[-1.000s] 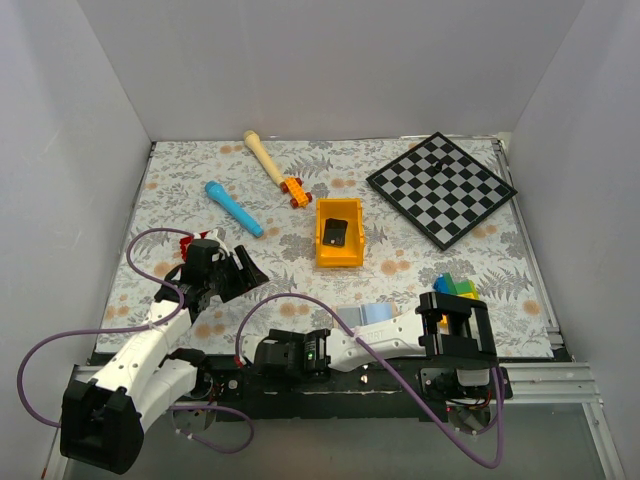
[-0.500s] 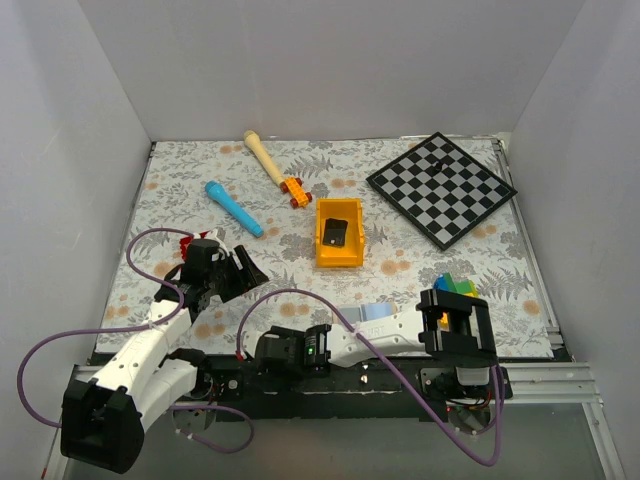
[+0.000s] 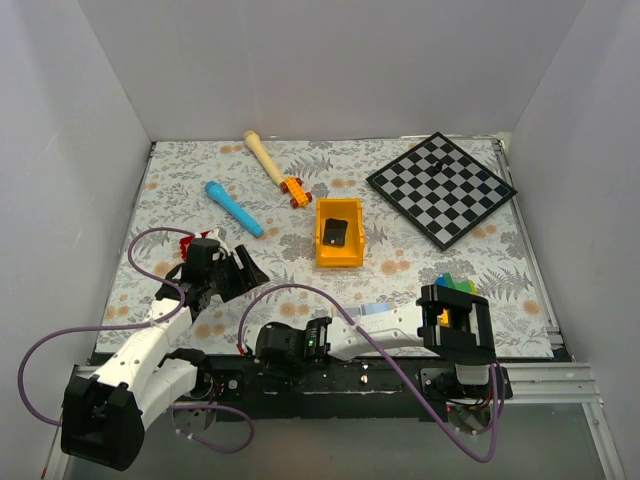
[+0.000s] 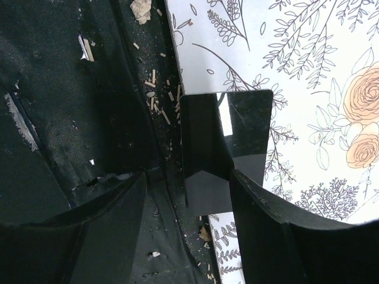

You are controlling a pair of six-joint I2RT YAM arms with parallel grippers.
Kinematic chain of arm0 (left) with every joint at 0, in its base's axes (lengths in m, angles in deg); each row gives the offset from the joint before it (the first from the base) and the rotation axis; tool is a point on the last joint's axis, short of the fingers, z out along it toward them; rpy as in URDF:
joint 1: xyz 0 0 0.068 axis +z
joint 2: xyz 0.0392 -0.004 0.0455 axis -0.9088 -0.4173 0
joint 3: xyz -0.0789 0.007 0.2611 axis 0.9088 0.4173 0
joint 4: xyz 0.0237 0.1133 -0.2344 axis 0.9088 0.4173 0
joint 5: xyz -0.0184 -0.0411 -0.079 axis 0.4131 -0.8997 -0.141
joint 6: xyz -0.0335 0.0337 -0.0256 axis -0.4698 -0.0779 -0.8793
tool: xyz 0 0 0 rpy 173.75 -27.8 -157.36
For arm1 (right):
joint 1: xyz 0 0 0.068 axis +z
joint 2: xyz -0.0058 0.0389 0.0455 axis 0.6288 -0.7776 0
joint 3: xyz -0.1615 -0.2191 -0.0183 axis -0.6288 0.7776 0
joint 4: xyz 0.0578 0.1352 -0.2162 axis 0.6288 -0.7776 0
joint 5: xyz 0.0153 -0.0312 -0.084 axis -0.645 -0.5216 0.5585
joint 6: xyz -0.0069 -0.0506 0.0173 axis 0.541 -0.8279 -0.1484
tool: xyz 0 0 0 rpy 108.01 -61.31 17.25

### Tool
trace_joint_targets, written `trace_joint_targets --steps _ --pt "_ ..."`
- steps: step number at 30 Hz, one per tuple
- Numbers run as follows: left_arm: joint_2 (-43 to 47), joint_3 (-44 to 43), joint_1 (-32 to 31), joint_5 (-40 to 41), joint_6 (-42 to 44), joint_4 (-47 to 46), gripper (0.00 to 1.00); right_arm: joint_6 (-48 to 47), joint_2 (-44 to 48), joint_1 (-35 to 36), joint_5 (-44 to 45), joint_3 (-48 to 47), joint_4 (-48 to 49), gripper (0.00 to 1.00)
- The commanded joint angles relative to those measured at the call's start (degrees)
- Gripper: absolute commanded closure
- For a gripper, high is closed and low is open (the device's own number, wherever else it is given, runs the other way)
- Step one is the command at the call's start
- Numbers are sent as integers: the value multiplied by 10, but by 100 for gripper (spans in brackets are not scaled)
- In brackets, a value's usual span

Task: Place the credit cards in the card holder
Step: Pick up the credit card from the center of the board.

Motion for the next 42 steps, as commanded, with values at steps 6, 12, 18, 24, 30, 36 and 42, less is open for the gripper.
trace_joint_targets --steps 6,12,18,24,30,36,42 --pt "0 -3 4 -7 7 -15 35 -3 -69 -48 68 35 80 36" --pt "-2 -3 3 -7 7 -18 35 -3 -62 -74 48 49 88 36" --pt "-5 -3 4 -9 8 -19 35 -5 -57 -92 20 51 90 36" --pt "-3 0 5 -12 7 -21 35 1 -71 -92 1 43 80 38" --pt "-2 2 6 -10 6 -21 35 6 -64 -90 7 56 80 40" --pt "-4 0 6 -14 6 -23 35 10 -63 -64 22 71 80 30" --pt "0 3 7 -16 5 -24 35 29 -66 -43 33 74 72 25"
